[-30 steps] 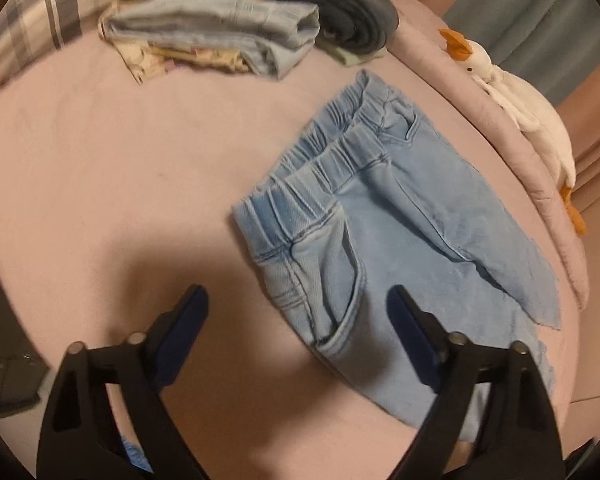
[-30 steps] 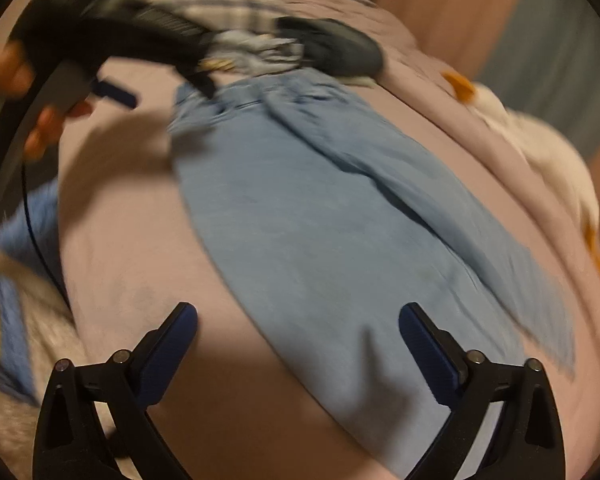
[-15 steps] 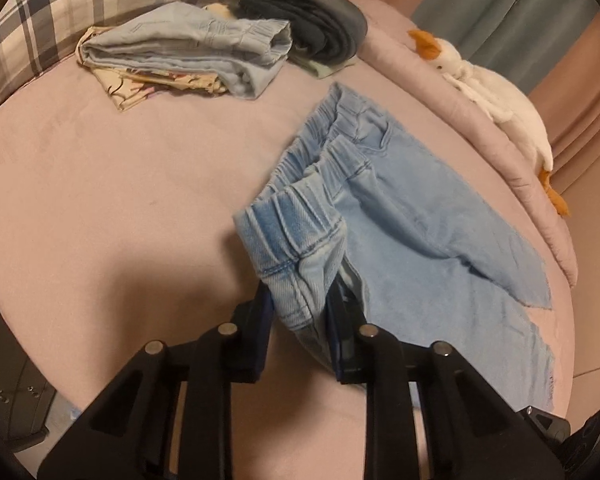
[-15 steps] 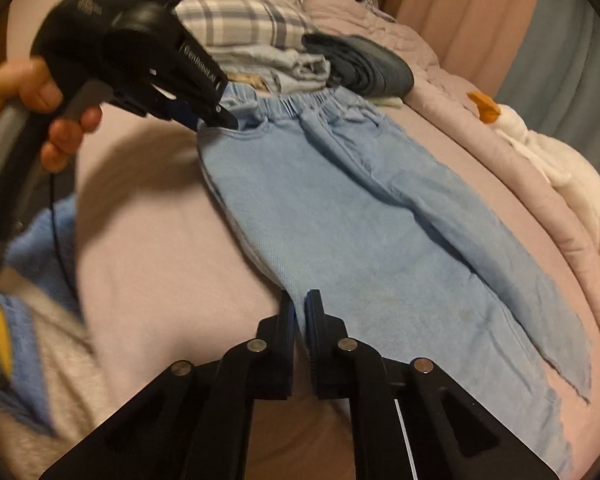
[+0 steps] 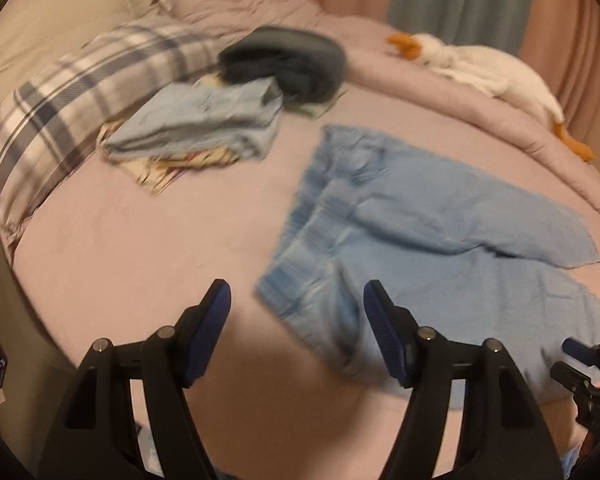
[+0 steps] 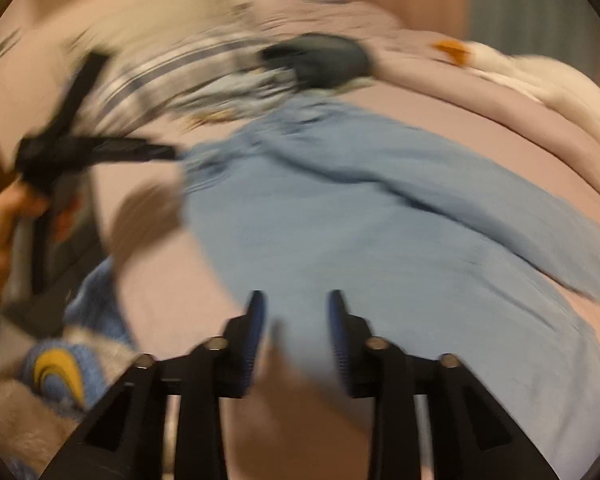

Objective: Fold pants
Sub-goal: 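Grasp the elastic waistband of the jeans with the left tool while the right tool grasps the waistband too, then lift the jeans by the waistband and flip them over with both tools, then release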

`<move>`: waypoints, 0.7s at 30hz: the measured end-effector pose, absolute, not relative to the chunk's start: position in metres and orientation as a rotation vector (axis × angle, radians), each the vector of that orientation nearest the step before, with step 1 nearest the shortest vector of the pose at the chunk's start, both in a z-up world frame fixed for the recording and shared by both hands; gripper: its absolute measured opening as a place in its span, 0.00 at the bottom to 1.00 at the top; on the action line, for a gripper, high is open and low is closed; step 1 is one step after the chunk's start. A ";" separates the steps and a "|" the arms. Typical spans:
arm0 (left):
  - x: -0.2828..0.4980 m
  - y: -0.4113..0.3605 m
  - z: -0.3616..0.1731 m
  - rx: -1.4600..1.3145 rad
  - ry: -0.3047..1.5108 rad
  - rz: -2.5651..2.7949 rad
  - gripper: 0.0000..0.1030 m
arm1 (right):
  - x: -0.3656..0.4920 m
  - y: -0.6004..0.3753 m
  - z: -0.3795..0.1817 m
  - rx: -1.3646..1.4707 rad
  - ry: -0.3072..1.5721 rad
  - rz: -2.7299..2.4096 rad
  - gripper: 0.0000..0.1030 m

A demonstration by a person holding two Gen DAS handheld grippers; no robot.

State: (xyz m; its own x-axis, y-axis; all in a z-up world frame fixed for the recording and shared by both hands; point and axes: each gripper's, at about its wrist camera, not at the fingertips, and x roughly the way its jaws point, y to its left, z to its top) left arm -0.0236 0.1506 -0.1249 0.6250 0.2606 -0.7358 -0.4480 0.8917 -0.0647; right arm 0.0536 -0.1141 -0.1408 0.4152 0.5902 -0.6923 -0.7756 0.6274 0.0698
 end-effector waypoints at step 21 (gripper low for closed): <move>0.029 0.145 -0.133 -0.075 0.826 0.154 0.73 | 0.115 -0.207 -0.137 -0.096 0.919 0.660 0.45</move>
State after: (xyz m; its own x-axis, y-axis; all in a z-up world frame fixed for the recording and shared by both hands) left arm 0.0292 0.1452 -0.1333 0.6673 0.1067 -0.7371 -0.1654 0.9862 -0.0069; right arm 0.1146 -0.2065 -0.1368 0.4261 0.4876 -0.7621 -0.5667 0.8005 0.1953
